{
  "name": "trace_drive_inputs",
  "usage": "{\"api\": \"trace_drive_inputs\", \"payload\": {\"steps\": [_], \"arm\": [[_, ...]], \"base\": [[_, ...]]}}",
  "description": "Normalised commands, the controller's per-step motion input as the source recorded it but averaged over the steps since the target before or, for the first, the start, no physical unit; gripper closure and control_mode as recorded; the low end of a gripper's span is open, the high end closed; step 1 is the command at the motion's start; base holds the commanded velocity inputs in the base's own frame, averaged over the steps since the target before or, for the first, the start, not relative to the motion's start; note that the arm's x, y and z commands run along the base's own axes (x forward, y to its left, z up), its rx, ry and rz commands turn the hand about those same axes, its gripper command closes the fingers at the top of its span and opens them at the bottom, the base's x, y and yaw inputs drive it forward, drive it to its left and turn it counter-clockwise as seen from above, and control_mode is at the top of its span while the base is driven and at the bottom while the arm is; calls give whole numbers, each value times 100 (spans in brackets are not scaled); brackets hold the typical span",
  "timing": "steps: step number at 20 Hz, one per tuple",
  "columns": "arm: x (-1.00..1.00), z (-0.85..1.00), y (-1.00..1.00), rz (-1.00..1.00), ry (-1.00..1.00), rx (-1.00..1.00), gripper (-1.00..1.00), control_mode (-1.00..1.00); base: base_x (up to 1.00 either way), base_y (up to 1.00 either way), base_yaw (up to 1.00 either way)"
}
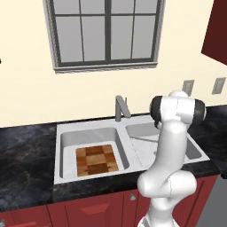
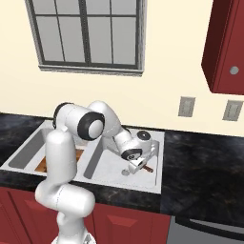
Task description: Move the cutting board and knife to the sink. Then move spray from the cabinet to the counter.
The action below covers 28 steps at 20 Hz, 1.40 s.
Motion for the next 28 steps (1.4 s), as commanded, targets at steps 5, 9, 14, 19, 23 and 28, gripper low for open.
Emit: {"api": "trace_drive_inputs", "payload": {"steps": [5, 9, 14, 19, 23, 28], "arm": [[24, -23, 0, 0, 0, 0, 100, -100], [28, -30, 0, 0, 0, 0, 100, -100], [29, -31, 0, 0, 0, 0, 100, -100], [23, -34, 0, 0, 0, 0, 100, -100], [26, -34, 0, 0, 0, 0, 100, -100], [30, -33, 0, 0, 0, 0, -100, -100]], "base": [[0, 0, 0], [0, 0, 0], [0, 0, 0], [0, 0, 0], [0, 0, 0], [0, 0, 0]]}}
